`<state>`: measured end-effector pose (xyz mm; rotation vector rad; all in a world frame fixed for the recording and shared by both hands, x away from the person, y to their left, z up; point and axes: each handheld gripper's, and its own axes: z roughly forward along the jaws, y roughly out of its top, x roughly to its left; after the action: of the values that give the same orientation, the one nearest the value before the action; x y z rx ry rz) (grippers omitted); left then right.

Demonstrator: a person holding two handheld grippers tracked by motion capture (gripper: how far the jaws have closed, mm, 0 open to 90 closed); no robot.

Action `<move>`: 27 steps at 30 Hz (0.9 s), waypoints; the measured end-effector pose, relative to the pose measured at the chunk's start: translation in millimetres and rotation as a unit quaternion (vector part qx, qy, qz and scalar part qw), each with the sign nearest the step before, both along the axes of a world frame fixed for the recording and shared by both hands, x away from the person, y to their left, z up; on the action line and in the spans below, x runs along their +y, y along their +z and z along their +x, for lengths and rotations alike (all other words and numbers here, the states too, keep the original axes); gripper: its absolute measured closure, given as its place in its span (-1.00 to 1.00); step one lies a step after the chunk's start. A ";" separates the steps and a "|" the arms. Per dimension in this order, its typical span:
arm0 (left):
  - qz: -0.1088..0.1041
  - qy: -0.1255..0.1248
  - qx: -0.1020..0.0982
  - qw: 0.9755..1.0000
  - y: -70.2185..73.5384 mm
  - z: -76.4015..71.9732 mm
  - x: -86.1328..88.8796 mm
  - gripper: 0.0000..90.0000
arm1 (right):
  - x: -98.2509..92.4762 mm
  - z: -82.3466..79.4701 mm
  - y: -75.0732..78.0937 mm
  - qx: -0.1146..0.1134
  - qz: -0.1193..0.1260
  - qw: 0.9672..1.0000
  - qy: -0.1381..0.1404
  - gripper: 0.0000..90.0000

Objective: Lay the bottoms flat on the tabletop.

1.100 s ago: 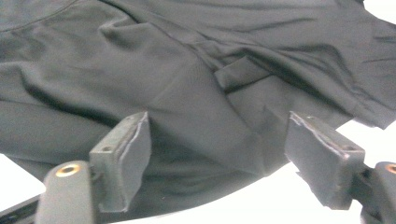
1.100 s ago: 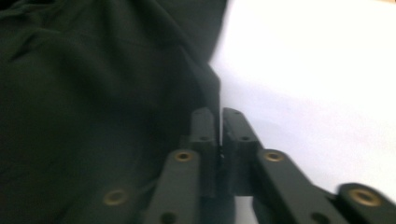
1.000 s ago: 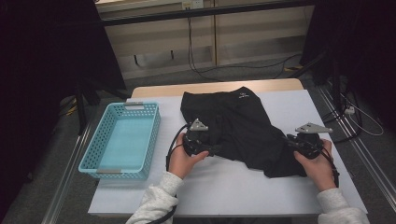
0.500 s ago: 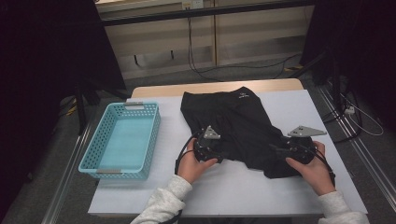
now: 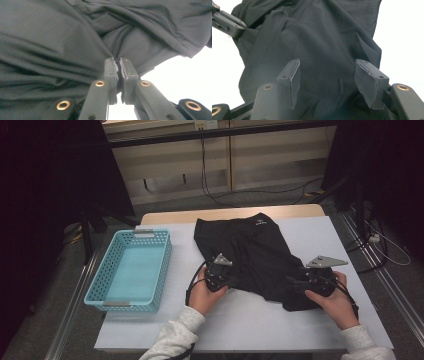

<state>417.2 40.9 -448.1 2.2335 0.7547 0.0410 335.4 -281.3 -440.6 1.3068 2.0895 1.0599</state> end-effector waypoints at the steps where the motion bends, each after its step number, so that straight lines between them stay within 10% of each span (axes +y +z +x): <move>1: -0.004 0.005 0.003 1.000 2.5 1.8 3.8 0.90 | -2.0 0.1 0.0 0.000 0.000 1.000 -0.003 -0.15; 13: -0.032 0.071 -0.011 0.997 30.9 18.8 53.1 0.90 | -16.7 -0.6 1.3 -0.005 0.006 1.000 -0.028 -0.12; 27: -0.024 0.092 -0.040 0.995 38.7 20.4 65.0 0.88 | 20.5 -1.8 -6.4 0.023 0.014 0.999 0.042 -0.01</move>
<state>437.7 105.9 -409.4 2.0982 0.9068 0.1986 333.6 -260.9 -447.0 1.2786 2.1886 1.1064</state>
